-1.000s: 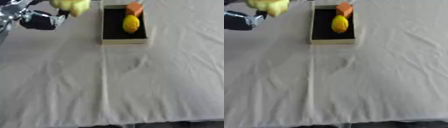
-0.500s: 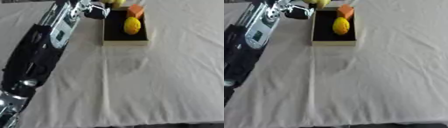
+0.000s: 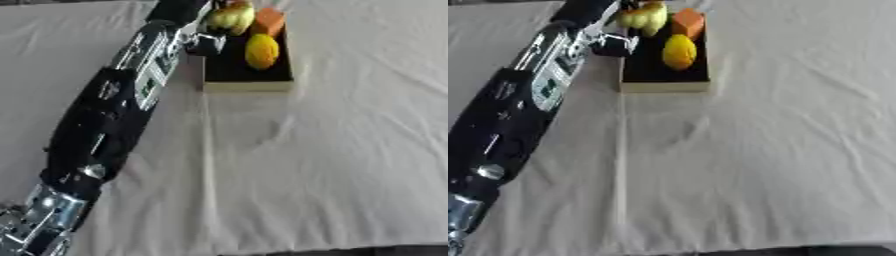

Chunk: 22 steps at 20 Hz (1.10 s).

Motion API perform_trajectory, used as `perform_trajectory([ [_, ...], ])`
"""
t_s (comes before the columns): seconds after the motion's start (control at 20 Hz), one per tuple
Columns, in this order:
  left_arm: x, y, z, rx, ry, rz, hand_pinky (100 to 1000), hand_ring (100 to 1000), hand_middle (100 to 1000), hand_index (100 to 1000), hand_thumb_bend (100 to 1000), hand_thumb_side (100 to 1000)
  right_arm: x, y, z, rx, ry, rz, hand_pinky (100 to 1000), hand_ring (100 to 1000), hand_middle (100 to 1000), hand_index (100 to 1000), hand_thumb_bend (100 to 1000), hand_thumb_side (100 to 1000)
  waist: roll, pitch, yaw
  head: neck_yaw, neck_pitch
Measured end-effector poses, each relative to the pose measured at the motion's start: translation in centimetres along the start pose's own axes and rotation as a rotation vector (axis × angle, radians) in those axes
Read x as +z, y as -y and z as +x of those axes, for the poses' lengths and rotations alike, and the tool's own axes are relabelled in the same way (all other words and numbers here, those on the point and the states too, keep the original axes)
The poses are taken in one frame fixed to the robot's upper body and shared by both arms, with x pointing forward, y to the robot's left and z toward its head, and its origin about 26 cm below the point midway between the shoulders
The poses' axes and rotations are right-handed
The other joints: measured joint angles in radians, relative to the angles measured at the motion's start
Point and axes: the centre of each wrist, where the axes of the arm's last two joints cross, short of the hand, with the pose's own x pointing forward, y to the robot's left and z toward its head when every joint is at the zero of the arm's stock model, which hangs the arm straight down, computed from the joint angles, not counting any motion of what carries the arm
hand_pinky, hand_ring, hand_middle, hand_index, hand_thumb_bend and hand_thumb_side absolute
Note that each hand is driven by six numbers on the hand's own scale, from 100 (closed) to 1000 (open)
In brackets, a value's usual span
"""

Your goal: Pick up objects on the table and place them in the box.

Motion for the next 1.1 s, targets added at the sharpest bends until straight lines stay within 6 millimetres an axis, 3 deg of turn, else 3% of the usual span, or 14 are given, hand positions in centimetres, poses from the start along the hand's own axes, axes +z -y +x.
perform_trajectory([
  [0.2, -0.1, 1.4, 0.1, 0.002, -0.018, -0.012, 755, 655, 595, 697, 100, 100, 0.1, -0.1, -0.1, -0.007, -0.004, 0.000, 971, 853, 665, 843, 100, 540, 0.000, 0.003, -0.004, 0.000, -0.002],
  [0.3, -0.1, 1.8, 0.0, 0.001, -0.017, -0.015, 813, 761, 713, 844, 176, 100, 0.1, -0.1, -0.1, -0.010, -0.007, 0.000, 971, 853, 665, 843, 100, 545, 0.000, 0.003, -0.008, 0.001, -0.004],
  [0.45, 0.0, 2.3, 0.0, -0.007, -0.011, -0.027, 893, 847, 797, 916, 285, 100, 0.1, -0.1, -0.1, -0.011, -0.011, 0.001, 972, 853, 664, 843, 100, 541, 0.001, 0.003, -0.009, 0.001, -0.006],
  [0.55, 0.0, 2.4, -0.1, -0.017, -0.006, -0.035, 931, 884, 828, 935, 387, 100, 0.2, -0.2, -0.1, -0.012, -0.013, 0.000, 972, 853, 664, 843, 100, 541, 0.002, 0.003, -0.009, 0.000, -0.007],
  [0.7, 0.0, 2.4, -0.1, -0.043, -0.001, -0.039, 944, 904, 841, 949, 479, 206, 0.4, -0.2, -0.2, -0.014, -0.020, 0.001, 972, 853, 664, 842, 100, 541, 0.005, 0.003, -0.009, 0.000, -0.009],
  [1.1, 0.3, 1.0, 0.2, -0.057, 0.015, -0.004, 931, 899, 832, 941, 454, 233, 0.4, -0.2, -0.2, -0.014, -0.027, 0.003, 973, 853, 664, 842, 100, 541, 0.007, 0.000, -0.006, -0.005, -0.008],
])
